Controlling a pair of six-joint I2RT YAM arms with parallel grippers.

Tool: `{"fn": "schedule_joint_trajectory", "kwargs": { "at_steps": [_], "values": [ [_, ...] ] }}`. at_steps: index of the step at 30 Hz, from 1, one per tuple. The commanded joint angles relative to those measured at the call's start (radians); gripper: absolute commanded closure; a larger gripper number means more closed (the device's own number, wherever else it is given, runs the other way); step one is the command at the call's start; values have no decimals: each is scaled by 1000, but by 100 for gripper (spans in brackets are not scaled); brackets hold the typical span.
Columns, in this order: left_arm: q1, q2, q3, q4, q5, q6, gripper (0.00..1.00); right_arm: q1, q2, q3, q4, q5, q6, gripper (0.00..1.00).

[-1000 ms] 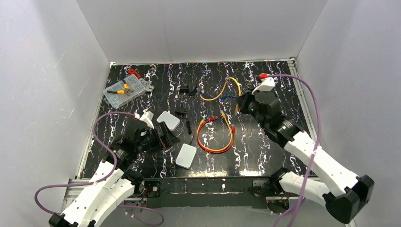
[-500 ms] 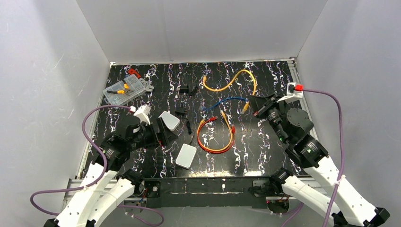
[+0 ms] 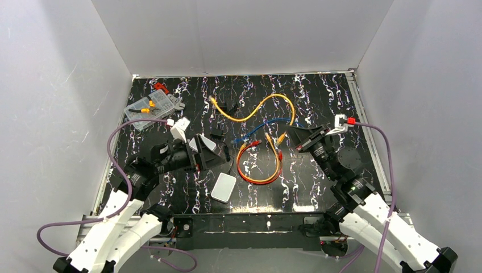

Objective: Insert the plug into the switch port
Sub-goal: Pick up the connector from the center of the board, then adjust the connector.

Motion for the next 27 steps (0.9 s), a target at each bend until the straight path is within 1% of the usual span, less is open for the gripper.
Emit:
{"fn": "schedule_joint_trajectory", "kwargs": {
  "at_steps": [1,7,10,15,17,20,24,27],
  "values": [
    [1,33,-51,241,185,-106,2,-2,30,-65,299,-68,160,99],
    [1,84,-108,442,236,-186,2,1,125,-123,503,-123,300,99],
    [1,121,-143,572,260,-242,2,12,191,-133,613,-139,372,99],
    [-2,176,-179,762,286,-335,2,52,288,-122,739,-140,417,99],
    [-2,194,-179,802,291,-352,2,67,317,-112,769,-139,433,99],
    [-1,223,-179,867,303,-379,5,86,368,-100,834,-145,455,99],
    [-3,260,-191,1001,331,-447,14,113,418,-86,908,-146,471,99],
    [-4,285,-198,1070,350,-493,19,122,454,-74,963,-154,484,99]
  ]
}}
